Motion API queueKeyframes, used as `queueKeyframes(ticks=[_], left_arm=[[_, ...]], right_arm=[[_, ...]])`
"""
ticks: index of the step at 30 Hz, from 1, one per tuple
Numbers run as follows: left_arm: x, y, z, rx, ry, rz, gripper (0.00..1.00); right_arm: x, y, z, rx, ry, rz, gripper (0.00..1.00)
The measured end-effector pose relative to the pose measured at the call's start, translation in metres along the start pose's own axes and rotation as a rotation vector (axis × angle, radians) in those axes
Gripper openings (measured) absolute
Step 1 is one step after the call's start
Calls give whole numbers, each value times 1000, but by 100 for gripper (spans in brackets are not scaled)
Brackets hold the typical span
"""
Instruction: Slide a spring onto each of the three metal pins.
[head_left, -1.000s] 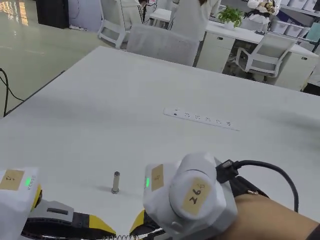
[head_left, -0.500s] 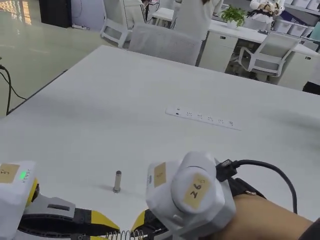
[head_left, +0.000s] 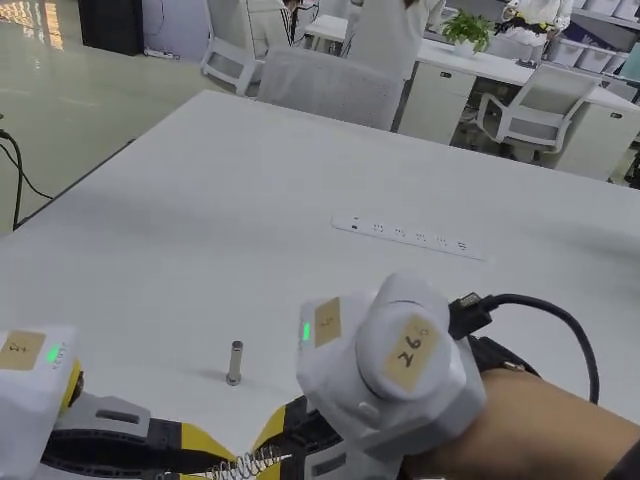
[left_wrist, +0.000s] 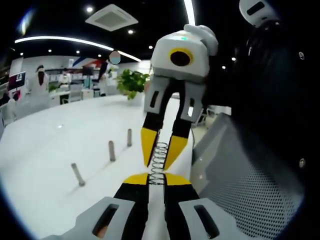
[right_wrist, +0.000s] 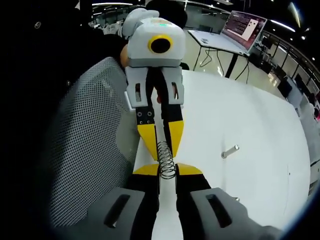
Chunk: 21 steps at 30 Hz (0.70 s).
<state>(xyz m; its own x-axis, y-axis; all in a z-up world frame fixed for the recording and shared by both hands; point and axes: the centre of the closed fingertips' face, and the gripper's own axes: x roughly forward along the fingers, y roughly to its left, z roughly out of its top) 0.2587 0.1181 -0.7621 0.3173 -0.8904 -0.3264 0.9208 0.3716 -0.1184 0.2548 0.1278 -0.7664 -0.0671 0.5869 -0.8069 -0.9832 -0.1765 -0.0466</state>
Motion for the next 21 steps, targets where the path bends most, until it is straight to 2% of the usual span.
queueKeyframes(ticks=[9, 21], left_arm=[[1, -2, -1, 2, 6, -7, 3], [1, 1, -3, -9, 16, 1, 4]], right_arm=[[-1, 6, 17, -25, -22, 15, 8], [2, 4, 16, -31, -12, 18, 8]])
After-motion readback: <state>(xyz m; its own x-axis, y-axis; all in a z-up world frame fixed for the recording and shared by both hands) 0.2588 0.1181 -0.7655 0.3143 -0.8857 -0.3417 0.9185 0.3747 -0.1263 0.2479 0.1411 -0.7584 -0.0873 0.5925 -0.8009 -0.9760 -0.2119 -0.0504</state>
